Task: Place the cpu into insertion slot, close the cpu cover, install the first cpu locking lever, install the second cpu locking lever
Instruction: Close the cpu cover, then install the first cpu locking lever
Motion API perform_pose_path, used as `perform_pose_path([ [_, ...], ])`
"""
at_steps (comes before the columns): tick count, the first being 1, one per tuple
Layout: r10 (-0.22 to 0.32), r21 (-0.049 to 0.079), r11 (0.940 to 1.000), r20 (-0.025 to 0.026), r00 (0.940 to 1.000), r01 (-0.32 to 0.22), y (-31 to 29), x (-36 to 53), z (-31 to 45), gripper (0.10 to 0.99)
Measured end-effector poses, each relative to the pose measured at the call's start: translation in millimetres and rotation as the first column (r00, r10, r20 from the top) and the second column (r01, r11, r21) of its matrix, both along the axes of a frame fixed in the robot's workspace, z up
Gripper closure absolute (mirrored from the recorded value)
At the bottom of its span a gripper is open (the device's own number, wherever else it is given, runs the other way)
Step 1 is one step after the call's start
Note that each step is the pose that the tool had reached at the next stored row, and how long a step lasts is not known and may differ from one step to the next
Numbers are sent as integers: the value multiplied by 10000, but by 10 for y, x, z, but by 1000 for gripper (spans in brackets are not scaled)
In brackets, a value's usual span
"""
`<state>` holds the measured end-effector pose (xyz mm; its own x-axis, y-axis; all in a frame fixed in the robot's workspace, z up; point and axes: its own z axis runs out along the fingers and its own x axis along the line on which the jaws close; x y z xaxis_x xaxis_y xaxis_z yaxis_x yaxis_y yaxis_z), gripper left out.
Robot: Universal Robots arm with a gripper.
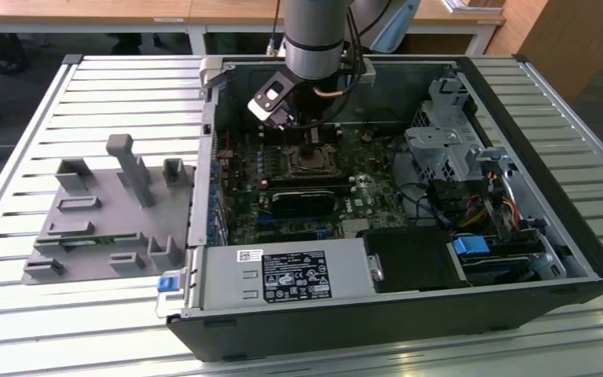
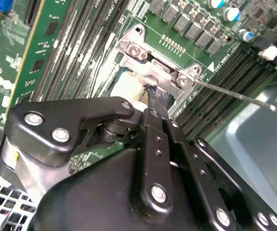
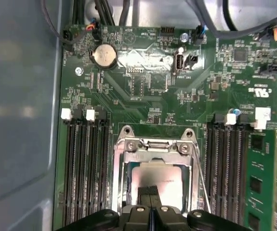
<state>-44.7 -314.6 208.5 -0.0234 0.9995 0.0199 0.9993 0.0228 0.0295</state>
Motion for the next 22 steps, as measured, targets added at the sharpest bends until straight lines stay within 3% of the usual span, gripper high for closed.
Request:
perform_pose_path([
  [3, 0, -5, 10000, -3, 10000, 0, 0, 0, 81, 980],
  [22, 2, -5, 10000, -8, 10000, -2, -1, 92, 80, 980],
])
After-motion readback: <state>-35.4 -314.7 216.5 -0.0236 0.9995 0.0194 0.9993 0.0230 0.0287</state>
